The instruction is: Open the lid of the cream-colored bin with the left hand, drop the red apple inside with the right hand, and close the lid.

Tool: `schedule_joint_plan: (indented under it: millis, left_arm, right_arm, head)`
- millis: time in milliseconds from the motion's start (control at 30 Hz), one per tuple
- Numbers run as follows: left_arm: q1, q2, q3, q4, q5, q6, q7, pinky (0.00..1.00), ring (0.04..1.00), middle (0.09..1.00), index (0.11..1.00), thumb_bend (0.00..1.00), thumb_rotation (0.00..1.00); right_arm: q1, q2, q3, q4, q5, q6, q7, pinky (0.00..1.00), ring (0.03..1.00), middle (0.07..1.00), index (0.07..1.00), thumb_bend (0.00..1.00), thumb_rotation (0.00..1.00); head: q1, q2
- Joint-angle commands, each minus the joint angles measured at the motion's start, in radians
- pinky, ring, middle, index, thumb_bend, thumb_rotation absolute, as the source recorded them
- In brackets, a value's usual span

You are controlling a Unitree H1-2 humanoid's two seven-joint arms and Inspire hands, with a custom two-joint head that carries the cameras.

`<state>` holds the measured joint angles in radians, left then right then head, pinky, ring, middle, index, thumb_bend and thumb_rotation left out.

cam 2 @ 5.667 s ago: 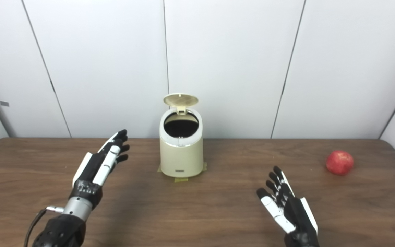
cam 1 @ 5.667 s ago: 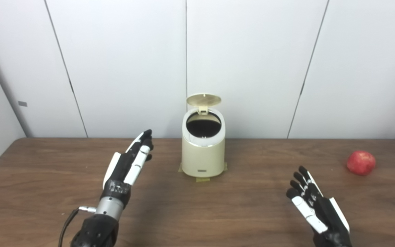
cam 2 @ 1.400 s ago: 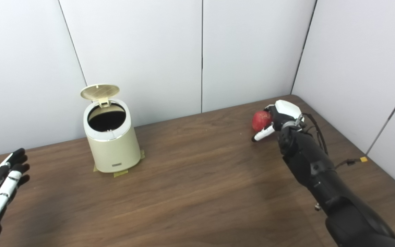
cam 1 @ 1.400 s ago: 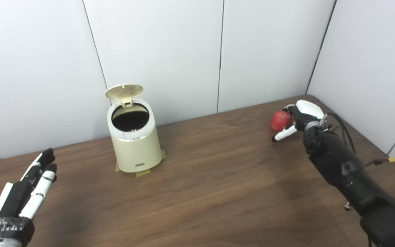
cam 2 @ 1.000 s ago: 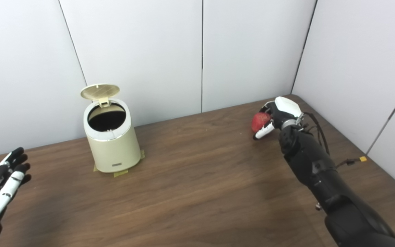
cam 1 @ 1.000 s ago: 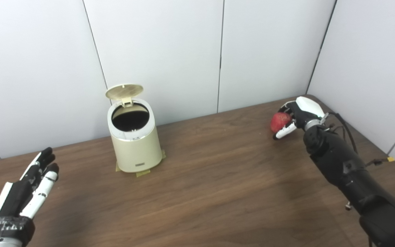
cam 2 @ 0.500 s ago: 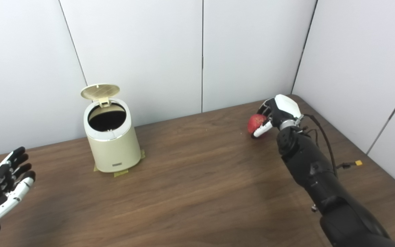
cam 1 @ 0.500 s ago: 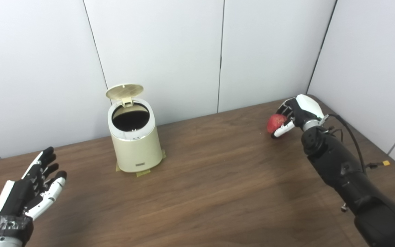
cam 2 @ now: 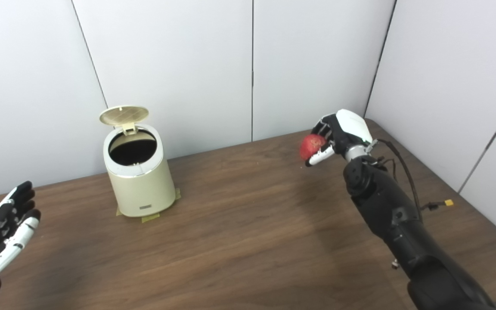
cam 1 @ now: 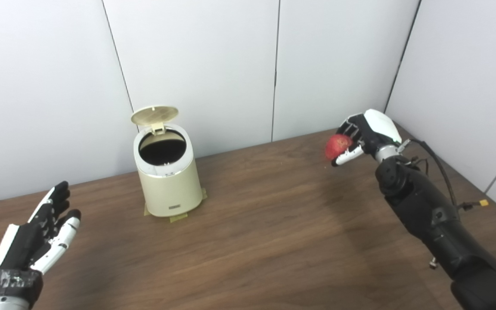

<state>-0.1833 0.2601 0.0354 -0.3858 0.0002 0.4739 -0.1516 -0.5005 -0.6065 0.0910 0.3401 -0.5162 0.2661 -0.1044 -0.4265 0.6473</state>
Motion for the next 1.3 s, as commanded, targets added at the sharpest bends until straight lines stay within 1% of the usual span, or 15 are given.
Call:
schedule_joint_plan:
  millis: [0, 100, 200, 267, 333, 400, 500, 633, 733, 833, 900, 967, 1033, 1133, 1267]
  left_arm:
    - [-0.032, -0.009, 0.011, -0.018, -0.019, -0.004, 0.013, 0.98, 0.986, 0.995, 0.995, 0.13, 0.26]
    - [-0.024, -0.013, 0.014, -0.007, -0.029, -0.005, 0.006, 0.98, 0.995, 1.0, 1.0, 0.15, 0.27]
    - [-0.015, -0.004, -0.003, -0.009, 0.006, -0.006, 0.004, 1.0, 0.989, 0.992, 0.975, 0.16, 0.33]
    - [-0.008, 0.003, -0.014, -0.004, 0.034, -0.007, 0.006, 1.0, 0.986, 0.984, 0.966, 0.17, 0.34]
    - [0.002, -0.001, -0.013, 0.011, 0.033, -0.025, 0.007, 1.0, 0.983, 0.966, 0.943, 0.2, 0.4]
    - [0.011, -0.002, -0.014, 0.027, 0.035, -0.044, 0.005, 0.96, 0.974, 0.972, 0.948, 0.23, 0.46]
    - [0.025, -0.017, -0.016, 0.019, 0.044, -0.024, 0.016, 0.99, 0.991, 0.975, 0.945, 0.28, 0.49]
    - [0.042, -0.032, -0.018, 0.018, 0.049, -0.016, 0.021, 1.0, 0.972, 0.95, 0.93, 0.35, 0.54]
    - [0.054, -0.041, -0.017, 0.037, 0.045, -0.044, 0.02, 0.98, 0.949, 0.942, 0.928, 0.4, 0.58]
    - [0.065, -0.063, -0.02, 0.056, 0.058, -0.078, 0.035, 0.9, 0.919, 0.929, 0.92, 0.42, 0.59]
    - [0.07, -0.082, -0.019, 0.063, 0.053, -0.088, 0.046, 0.89, 0.909, 0.921, 0.916, 0.43, 0.61]
    - [0.077, -0.1, -0.02, 0.069, 0.053, -0.098, 0.058, 0.92, 0.93, 0.929, 0.919, 0.46, 0.62]
    - [0.084, -0.118, -0.023, 0.068, 0.057, -0.103, 0.065, 0.93, 0.943, 0.937, 0.922, 0.47, 0.64]
    - [0.09, -0.142, -0.021, 0.066, 0.054, -0.108, 0.071, 0.92, 0.952, 0.946, 0.928, 0.48, 0.66]
    - [0.092, -0.164, -0.022, 0.071, 0.045, -0.124, 0.078, 0.86, 0.942, 0.948, 0.92, 0.46, 0.62]
  right_arm:
    - [-0.033, -0.014, -0.019, -0.092, -0.011, 0.005, 0.006, 0.44, 0.48, 0.5, 0.475, 0.53, 0.0]
    - [-0.022, 0.011, -0.014, -0.21, -0.013, 0.022, 0.034, 0.45, 0.45, 0.496, 0.483, 0.52, 0.0]
    - [-0.018, 0.038, -0.011, -0.295, -0.015, 0.02, 0.052, 0.43, 0.429, 0.488, 0.503, 0.52, 0.0]
    - [-0.021, 0.062, -0.01, -0.33, -0.025, 0.021, 0.055, 0.44, 0.433, 0.489, 0.5, 0.52, 0.0]
    - [-0.028, 0.087, -0.006, -0.362, -0.037, 0.021, 0.057, 0.45, 0.445, 0.496, 0.492, 0.52, 0.0]
    - [-0.042, 0.113, -0.001, -0.385, -0.045, 0.017, 0.061, 0.41, 0.428, 0.498, 0.506, 0.52, 0.0]
    - [-0.063, 0.148, 0.013, -0.442, -0.058, 0.029, 0.088, 0.38, 0.413, 0.498, 0.521, 0.52, 0.0]
    - [-0.09, 0.195, 0.035, -0.524, -0.079, 0.043, 0.122, 0.34, 0.398, 0.49, 0.53, 0.52, 0.0]
    - [-0.112, 0.223, 0.052, -0.538, -0.087, -0.006, 0.119, 0.34, 0.402, 0.486, 0.528, 0.52, 0.0]
    - [-0.133, 0.255, 0.065, -0.537, -0.086, -0.057, 0.108, 0.33, 0.398, 0.481, 0.532, 0.52, 0.0]
    - [-0.139, 0.279, 0.062, -0.527, -0.083, -0.086, 0.093, 0.32, 0.389, 0.479, 0.537, 0.52, 0.0]
    - [-0.142, 0.311, 0.063, -0.52, -0.099, -0.094, 0.075, 0.27, 0.371, 0.477, 0.544, 0.51, 0.0]
    - [-0.147, 0.344, 0.069, -0.513, -0.116, -0.096, 0.058, 0.27, 0.369, 0.478, 0.544, 0.51, 0.0]
    - [-0.159, 0.372, 0.074, -0.487, -0.122, -0.116, 0.048, 0.29, 0.381, 0.485, 0.537, 0.51, 0.0]
    - [-0.176, 0.396, 0.076, -0.442, -0.104, -0.146, 0.05, 0.3, 0.387, 0.492, 0.532, 0.52, 0.0]
  head:
    - [0.006, 0.002]
    - [0.024, 0.0]
    - [0.044, -0.004]
    - [0.058, -0.006]
    - [0.083, -0.007]
    - [0.101, -0.006]
    - [0.15, -0.007]
    - [0.215, -0.011]
    - [0.252, -0.015]
    - [0.293, -0.021]
    - [0.31, -0.023]
    - [0.321, -0.025]
    - [0.336, -0.028]
    - [0.349, -0.032]
    - [0.371, -0.038]
